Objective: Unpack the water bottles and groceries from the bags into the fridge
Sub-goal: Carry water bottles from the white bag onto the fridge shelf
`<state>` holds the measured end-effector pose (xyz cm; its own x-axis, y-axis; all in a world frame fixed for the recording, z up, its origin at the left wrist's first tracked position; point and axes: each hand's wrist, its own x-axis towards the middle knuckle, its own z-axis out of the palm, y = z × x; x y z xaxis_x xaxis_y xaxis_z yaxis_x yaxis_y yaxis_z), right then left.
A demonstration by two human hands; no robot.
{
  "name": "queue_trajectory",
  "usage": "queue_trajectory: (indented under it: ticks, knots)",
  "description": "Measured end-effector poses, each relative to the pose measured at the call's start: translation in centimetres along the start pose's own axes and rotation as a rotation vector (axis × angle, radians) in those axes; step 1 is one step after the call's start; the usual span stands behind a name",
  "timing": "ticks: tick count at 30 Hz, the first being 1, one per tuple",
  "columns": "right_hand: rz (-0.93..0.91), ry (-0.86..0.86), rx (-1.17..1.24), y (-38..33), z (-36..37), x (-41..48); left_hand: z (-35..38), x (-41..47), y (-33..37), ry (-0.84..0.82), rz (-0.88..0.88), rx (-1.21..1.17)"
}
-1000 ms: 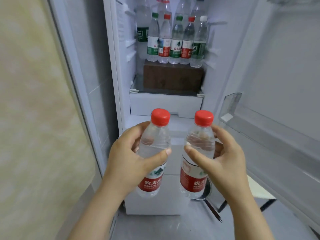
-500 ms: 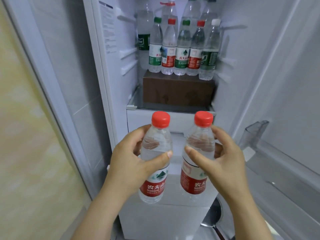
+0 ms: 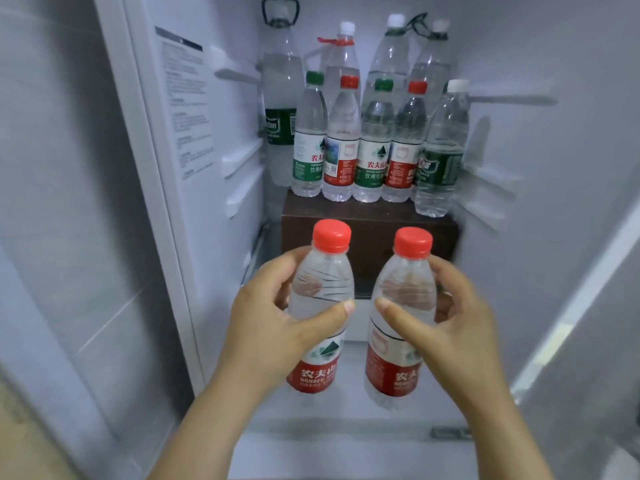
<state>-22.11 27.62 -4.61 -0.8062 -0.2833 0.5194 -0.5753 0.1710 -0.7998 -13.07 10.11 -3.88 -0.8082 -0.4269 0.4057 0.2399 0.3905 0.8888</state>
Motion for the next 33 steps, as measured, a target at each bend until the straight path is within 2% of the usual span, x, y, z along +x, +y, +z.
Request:
queue_trajectory:
  ticks: [6,17,23,33]
  knots:
    - [-0.044,0.020,-0.007,0.6,1.9,5.0,-0.1,5.2,-1.0,0.012,0.062,-0.052]
    - [-0.133,0.073,0.082,-0.2,1.1,13.2,0.9,11.5,0.1,0.101,0.140,-0.076]
    - [-0.161,0.104,0.022,-0.3,1.0,16.7,1.2,13.6,0.9,0.167,0.151,-0.057]
    - [-0.249,0.213,-0.033,-0.2,1.2,23.1,1.0,15.5,1.7,0.165,0.187,-0.108]
